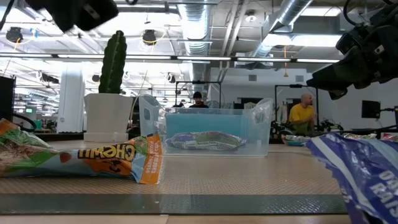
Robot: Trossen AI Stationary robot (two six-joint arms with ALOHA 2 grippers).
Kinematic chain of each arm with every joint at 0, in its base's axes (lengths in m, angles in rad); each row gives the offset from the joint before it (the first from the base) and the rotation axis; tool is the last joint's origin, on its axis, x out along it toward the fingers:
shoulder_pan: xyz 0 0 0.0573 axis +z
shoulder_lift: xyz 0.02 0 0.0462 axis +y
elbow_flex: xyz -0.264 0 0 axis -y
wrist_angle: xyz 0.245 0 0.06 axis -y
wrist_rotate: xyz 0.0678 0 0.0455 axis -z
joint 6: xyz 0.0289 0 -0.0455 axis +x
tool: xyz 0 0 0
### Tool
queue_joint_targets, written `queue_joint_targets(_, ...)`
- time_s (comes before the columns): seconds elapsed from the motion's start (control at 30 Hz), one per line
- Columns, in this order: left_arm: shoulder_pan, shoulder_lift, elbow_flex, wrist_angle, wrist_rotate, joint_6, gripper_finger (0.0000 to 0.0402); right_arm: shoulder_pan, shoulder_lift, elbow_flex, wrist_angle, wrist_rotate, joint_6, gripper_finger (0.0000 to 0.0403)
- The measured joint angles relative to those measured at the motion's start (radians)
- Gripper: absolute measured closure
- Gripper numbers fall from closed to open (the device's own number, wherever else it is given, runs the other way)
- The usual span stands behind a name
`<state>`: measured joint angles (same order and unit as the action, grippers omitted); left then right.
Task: Pick and place Granola Bars by type
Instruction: Put the yellow granola bar into the blue bin
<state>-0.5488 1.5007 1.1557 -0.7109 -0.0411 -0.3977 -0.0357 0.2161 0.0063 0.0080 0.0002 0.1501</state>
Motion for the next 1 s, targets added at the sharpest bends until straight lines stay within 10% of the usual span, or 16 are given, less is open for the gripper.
queue_joint_targets(1.0,-0.017,0.401,0.000,0.266,0.023,-0.004,0.0178,0.000,0.000,0.000,0.000,0.000,0.000,0.0268)
